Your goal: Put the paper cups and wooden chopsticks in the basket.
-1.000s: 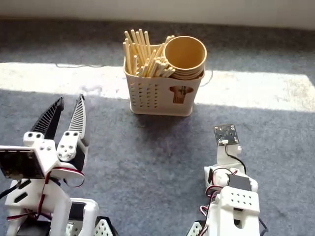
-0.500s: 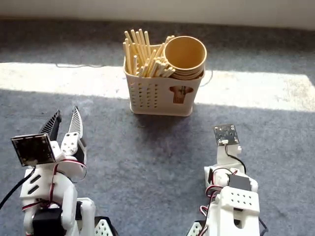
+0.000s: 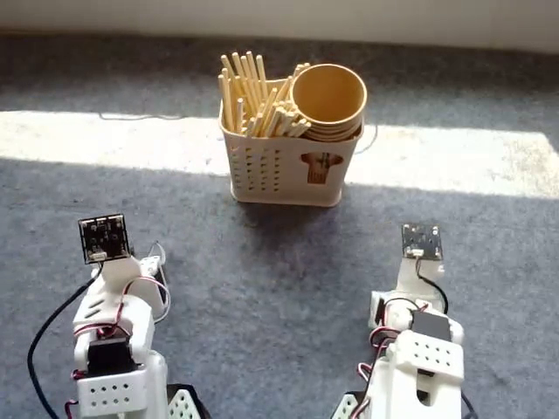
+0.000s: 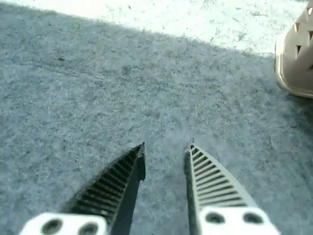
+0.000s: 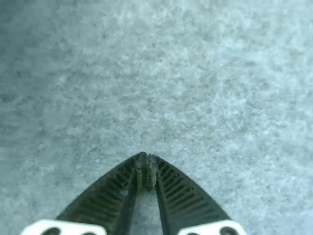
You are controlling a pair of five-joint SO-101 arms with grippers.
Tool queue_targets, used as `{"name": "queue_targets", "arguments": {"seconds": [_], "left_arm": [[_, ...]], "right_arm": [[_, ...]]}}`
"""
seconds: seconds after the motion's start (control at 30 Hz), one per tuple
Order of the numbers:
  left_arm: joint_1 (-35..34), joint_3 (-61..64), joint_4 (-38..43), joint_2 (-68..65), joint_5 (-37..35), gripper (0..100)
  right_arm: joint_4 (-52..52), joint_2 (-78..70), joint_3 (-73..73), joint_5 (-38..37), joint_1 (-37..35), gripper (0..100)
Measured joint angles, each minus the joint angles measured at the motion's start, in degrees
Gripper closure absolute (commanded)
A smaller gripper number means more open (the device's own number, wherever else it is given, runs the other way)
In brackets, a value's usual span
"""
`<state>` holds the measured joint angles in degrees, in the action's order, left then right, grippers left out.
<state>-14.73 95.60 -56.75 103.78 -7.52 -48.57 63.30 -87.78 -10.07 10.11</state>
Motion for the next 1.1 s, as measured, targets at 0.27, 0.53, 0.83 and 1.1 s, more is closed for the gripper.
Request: {"name": "queue_targets", "arguments": {"seconds": [0.27,0.53,0.83,1.1], "left_arm": [[0.0,0.3,-0.1,0.0,0.0,86],[0.8,0.3,-10.4,0.0,2.9,86],[1.1,0.3,-18.4,0.0,9.8,86],[1.1,0.3,-18.5,0.0,9.9,86]], "right_arm": [[4.1,0.0,-0.5,3.3,0.2,99.3],[5.4,0.6,-4.5,3.7,-10.3,99.3],[5.5,0.7,-4.7,3.7,-11.6,99.3],[5.5,0.8,-5.2,3.9,-4.8,99.3]]}}
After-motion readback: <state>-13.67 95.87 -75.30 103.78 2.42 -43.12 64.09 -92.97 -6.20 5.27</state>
